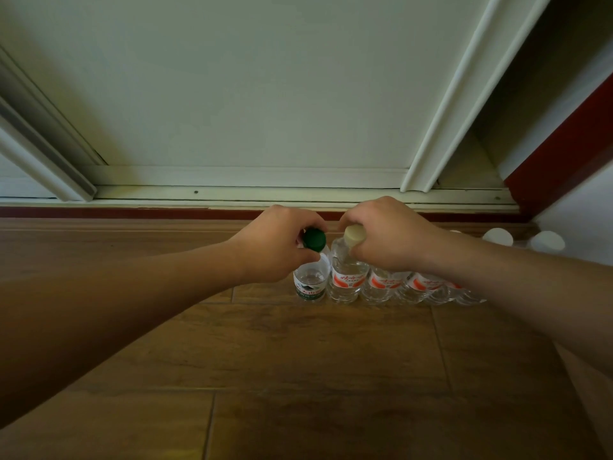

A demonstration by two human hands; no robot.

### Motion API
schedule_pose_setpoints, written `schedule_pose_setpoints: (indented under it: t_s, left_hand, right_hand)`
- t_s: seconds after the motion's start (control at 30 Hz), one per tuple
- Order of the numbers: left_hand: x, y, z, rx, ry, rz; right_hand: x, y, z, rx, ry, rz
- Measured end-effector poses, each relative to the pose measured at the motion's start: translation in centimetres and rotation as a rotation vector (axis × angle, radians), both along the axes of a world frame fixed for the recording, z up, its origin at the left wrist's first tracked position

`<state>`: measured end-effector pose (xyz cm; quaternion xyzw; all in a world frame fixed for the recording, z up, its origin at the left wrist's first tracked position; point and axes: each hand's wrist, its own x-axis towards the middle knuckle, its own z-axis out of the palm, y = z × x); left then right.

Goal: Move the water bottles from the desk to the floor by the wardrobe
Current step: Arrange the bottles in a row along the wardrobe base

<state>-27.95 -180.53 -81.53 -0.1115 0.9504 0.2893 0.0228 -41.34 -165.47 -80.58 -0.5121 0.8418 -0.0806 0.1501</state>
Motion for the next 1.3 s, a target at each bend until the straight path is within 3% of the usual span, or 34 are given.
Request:
schedule_pose_setpoints:
  t_s: [1.3]
  left_hand:
    - [0.1, -0.07, -0.03, 0.026, -0.006, 0.018]
  right_hand:
    - [0.19, -0.14, -0.16, 0.002, -0.004, -0.003]
